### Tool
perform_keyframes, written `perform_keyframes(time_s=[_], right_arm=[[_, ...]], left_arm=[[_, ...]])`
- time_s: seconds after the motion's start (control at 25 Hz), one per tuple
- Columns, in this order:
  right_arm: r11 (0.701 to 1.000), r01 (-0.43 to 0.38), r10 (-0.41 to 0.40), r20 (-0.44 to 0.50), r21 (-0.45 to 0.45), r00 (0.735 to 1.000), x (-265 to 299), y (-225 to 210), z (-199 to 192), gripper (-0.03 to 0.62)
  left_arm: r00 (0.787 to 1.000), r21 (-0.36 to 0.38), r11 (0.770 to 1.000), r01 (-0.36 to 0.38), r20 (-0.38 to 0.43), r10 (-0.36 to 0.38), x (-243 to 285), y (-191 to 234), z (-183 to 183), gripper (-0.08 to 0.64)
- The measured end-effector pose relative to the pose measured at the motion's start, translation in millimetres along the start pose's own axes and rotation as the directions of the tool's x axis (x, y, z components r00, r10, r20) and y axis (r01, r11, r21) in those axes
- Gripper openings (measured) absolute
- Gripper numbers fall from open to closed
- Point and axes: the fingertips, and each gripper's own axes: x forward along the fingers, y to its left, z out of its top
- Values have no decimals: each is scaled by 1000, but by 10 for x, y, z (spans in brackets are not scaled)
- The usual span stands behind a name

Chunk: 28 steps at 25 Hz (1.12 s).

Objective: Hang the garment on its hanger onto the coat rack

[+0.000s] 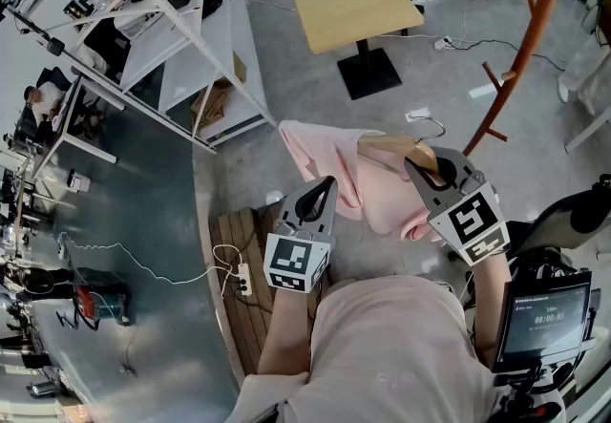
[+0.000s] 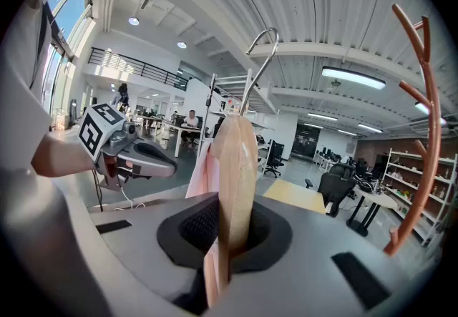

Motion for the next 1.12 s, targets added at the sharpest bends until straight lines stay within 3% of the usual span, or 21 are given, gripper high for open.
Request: perform_keyframes(time_s=[0.28,0.56,0.88,1.12], right_arm=[[1000,13,-12,-13,13,1000,-116,-314,-152,31],[990,122,-116,-84,66,990,105,-558,-389,29],[928,354,-333,-161,119,929,602,-892,-313,31],[880,437,-412,-159,187,897,773,-1155,-292,29]], left_arm=[[999,-1,999,46,-24,-46,381,-303,41,6],[984,14,984,178,-18,-177,880,-83,26,6],[923,97,919,383,-5,-385,1467,566,200,6],[881,123,874,470,0,-473,1746,624,271,6]])
